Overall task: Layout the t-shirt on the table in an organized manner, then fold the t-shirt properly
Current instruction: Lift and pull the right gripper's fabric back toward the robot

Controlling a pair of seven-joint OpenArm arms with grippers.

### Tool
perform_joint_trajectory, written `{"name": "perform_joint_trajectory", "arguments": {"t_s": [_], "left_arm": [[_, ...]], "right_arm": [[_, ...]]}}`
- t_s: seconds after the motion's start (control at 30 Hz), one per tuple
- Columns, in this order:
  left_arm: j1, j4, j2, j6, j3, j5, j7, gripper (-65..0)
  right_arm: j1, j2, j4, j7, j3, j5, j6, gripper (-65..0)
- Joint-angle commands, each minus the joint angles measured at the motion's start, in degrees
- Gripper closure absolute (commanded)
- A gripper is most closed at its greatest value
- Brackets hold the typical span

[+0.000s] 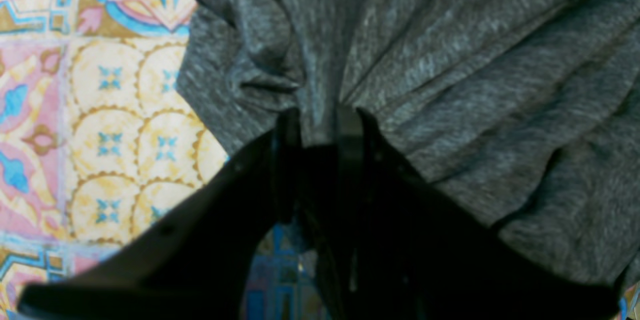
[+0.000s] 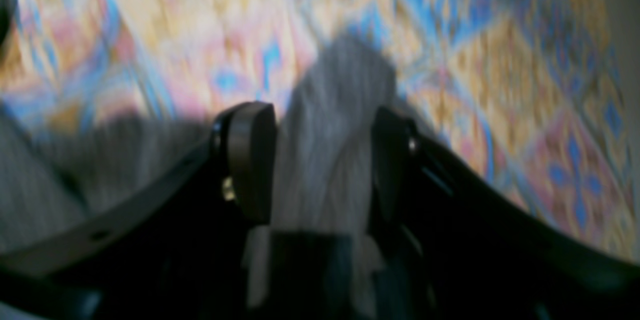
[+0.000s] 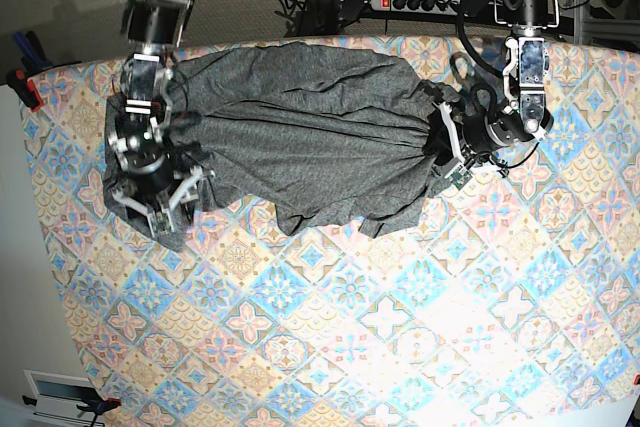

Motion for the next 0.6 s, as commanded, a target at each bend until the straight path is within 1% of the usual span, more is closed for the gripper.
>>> {"name": "perform_joint_trajectory", "arguments": {"t_s": [0.0,0.1,0.27,0.33,0.47,0.5,0.57], "left_arm": [[2.0,-1.9,-0.9,2.1,0.2,11.6,12.9,-12.2],[2.0,-1.9,-0.9,2.1,0.2,11.6,12.9,-12.2],[2.0,-1.9,-0.9,2.1,0.2,11.6,12.9,-12.2],[2.0,-1.9,-0.9,2.1,0.2,11.6,12.9,-12.2],[2.0,-1.9,-0.9,2.1,0.2,11.6,12.9,-12.2],[2.0,-1.9,-0.9,2.1,0.2,11.6,12.9,-12.2],[2.0,-1.9,-0.9,2.1,0.2,11.6,12.9,-12.2]], "right_arm": [[0.3,0.7,-1.0,1.2,0.3,0.2,-0.2,-29.8],[0.4,0.7,-5.3,3.2,0.3,0.2,-0.2,-29.8],[0.5,3.6,-12.1,5.6,0.3,0.2,-0.2,-29.8],[2.3,4.6,-14.6,6.6,0.3,0.2,-0.2,-29.8],[7.9,5.0,-19.4,9.2,0.5,0.3,-0.2,-29.6],[8.3,5.9,-20.6,9.9,1.0,0.3,-0.2,-28.7],[8.5,7.0,-22.4,10.7,2.2,0.3,-0.2,-24.9]]}}
